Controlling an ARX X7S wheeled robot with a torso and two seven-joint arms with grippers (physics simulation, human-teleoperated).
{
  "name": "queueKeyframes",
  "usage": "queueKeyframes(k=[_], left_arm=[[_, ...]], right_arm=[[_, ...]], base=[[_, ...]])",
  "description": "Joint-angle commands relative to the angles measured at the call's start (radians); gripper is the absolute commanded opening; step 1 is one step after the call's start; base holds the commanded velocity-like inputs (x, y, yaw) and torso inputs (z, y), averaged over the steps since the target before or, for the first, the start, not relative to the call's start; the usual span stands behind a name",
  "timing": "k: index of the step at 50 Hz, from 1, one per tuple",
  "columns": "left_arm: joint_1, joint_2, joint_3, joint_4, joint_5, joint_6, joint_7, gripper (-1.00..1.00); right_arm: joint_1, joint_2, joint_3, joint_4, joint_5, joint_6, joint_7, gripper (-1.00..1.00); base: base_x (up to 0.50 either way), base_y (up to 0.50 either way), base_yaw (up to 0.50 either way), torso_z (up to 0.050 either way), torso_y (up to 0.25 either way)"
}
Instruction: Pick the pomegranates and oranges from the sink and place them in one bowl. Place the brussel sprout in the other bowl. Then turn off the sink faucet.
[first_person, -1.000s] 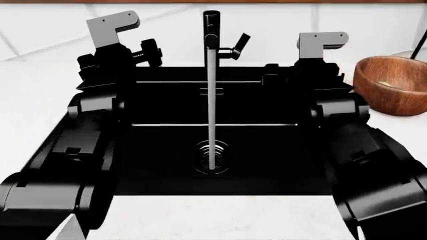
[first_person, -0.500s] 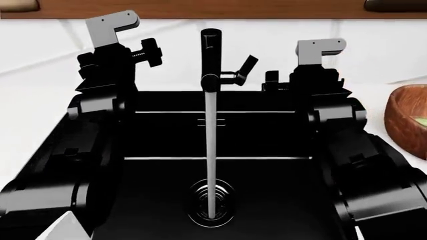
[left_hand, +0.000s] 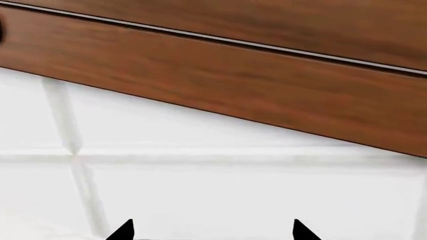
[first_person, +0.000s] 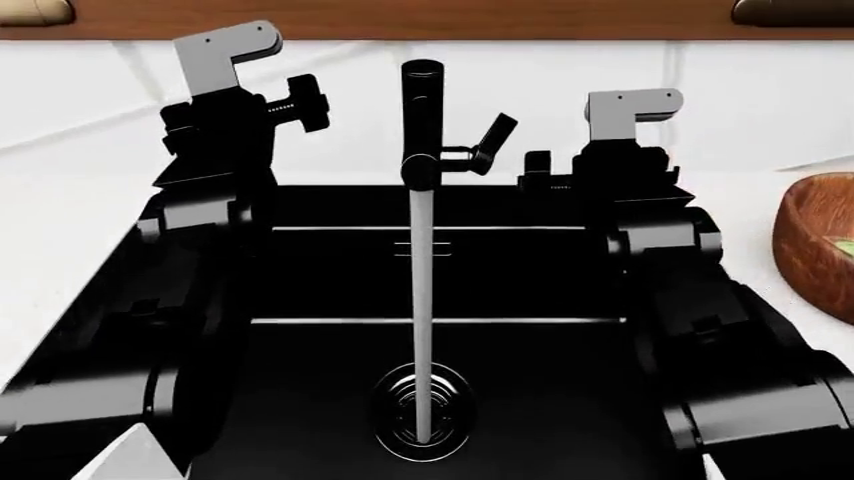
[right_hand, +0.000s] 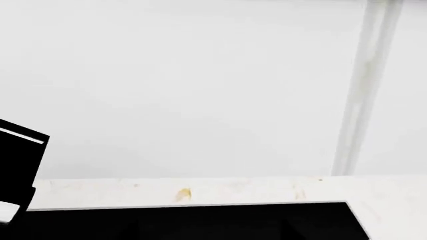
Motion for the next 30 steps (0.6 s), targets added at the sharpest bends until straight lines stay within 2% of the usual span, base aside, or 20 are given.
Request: queueKeyframes(k=[1,12,24,30], left_arm=[[0.008,0.000,0.001,0.000,0.012,0.003,0.026,1.00],[0.016,0.001,0.020,0.000,0.024,-0.006,0.032,1.00],[0.010,-0.002,0.001,0.000,0.011,0.006,0.046,1.00],[0.012,-0.004,-0.001,0.000,0.012,0.009,0.052,1.00]], right_arm=[[-0.008,-0.013,0.073,0.000,-0.066,-0.016,-0.025,1.00],[-0.008,-0.014,0.141,0.000,-0.121,-0.035,-0.024,1.00],[0.029,-0.028,0.156,0.001,-0.208,-0.090,-0.016,1.00],[0.011,-0.048,0.165,0.001,-0.249,-0.057,-0.069,1.00]], base=[[0.00,0.00,0.00,0.000,0.000],[0.00,0.00,0.00,0.000,-0.227],[0.00,0.00,0.00,0.000,0.000],[0.00,0.00,0.00,0.000,0.000]])
